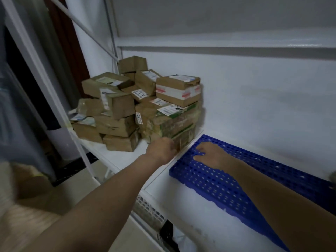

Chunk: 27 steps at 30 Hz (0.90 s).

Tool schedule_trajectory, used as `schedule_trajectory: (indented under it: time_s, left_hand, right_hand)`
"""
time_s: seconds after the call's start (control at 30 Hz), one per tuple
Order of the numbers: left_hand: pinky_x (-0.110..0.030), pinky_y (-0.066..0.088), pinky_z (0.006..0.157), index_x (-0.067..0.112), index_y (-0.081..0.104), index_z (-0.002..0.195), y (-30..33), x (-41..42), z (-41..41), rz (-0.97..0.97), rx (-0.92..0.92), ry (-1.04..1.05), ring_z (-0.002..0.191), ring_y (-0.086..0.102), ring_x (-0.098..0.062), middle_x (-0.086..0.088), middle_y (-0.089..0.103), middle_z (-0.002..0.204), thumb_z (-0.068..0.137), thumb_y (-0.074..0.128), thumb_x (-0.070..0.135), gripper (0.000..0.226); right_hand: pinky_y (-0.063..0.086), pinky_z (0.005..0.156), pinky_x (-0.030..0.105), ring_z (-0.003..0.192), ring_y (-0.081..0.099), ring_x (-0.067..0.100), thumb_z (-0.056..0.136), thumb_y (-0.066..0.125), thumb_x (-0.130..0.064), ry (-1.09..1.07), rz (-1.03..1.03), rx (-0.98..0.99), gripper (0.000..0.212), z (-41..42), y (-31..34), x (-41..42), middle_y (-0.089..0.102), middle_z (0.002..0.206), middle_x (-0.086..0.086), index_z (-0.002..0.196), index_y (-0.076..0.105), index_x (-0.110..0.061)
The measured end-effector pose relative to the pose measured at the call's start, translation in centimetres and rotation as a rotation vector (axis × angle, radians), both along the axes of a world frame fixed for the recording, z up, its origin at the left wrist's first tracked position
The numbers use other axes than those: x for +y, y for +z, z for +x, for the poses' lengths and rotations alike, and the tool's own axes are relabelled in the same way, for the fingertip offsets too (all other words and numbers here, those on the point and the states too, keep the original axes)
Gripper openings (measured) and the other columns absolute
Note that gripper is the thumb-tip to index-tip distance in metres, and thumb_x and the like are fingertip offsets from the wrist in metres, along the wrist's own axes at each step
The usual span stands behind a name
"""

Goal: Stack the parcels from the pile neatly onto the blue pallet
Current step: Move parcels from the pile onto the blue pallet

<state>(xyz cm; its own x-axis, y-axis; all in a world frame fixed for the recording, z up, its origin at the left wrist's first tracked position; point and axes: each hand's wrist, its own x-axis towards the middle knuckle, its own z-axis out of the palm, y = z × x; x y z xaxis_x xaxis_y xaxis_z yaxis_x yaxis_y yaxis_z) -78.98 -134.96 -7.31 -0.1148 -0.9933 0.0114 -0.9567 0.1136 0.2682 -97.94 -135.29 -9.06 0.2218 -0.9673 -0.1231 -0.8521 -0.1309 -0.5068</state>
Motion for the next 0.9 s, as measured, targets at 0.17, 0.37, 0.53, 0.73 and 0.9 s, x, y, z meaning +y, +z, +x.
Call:
schedule_trajectory:
  time_s: [0.17, 0.37, 0.53, 0.73, 0.9]
  left_hand:
    - [-0.031, 0.051, 0.079, 0.019, 0.067, 0.112, 2.0, -3.9, 6.5, -0.023, 0.026, -0.050, 0.103, 0.061, -0.025, -0.004, 0.065, 0.117, 0.092, 0.055, 0.029, 0.026]
    - [-0.028, 0.045, 0.064, 0.021, 0.068, 0.102, 4.6, -9.5, 14.2, -0.065, 0.056, -0.155, 0.092, 0.061, -0.023, -0.002, 0.066, 0.103, 0.092, 0.055, 0.027, 0.018]
    - [-0.029, 0.049, 0.077, 0.024, 0.069, 0.106, 6.0, -13.6, 19.1, -0.102, 0.132, -0.266, 0.102, 0.060, -0.024, -0.004, 0.066, 0.109, 0.090, 0.057, 0.033, 0.022]
    - [-0.017, 0.036, 0.055, 0.023, 0.069, 0.091, 7.1, -16.9, 20.7, -0.087, 0.286, -0.422, 0.076, 0.055, -0.011, 0.010, 0.058, 0.082, 0.090, 0.051, 0.024, 0.018]
    - [-0.029, 0.050, 0.069, 0.017, 0.066, 0.104, 7.5, -19.1, 20.1, -0.046, 0.400, -0.416, 0.084, 0.061, -0.018, 0.000, 0.065, 0.096, 0.094, 0.050, 0.026, 0.021]
  right_hand:
    - [0.050, 0.081, 0.034, 0.092, 0.063, 0.028, 0.091, 0.056, -0.021, -0.094, -0.141, -0.047, 0.026, 7.0, 2.7, -3.5, 0.068, 0.102, 0.018, 0.102, 0.067, 0.001]
    - [0.053, 0.082, 0.040, 0.088, 0.063, 0.027, 0.093, 0.043, -0.016, -0.167, -0.294, 0.013, 0.028, 15.9, 6.9, -8.4, 0.066, 0.095, 0.014, 0.094, 0.067, -0.001]
    - [0.041, 0.062, 0.024, 0.067, 0.051, 0.012, 0.086, 0.057, -0.012, -0.242, -0.361, -0.014, 0.016, 21.9, 9.0, -11.6, 0.057, 0.073, -0.001, 0.073, 0.067, -0.008]
    - [0.044, 0.067, 0.025, 0.076, 0.057, 0.014, 0.084, 0.064, -0.012, -0.349, -0.374, -0.044, 0.008, 25.1, 9.1, -14.3, 0.062, 0.080, -0.001, 0.078, 0.068, -0.016]
    - [0.054, 0.077, 0.037, 0.083, 0.061, 0.020, 0.084, 0.062, -0.017, -0.423, -0.348, 0.032, 0.010, 24.4, 9.2, -16.2, 0.068, 0.093, 0.006, 0.081, 0.071, -0.016]
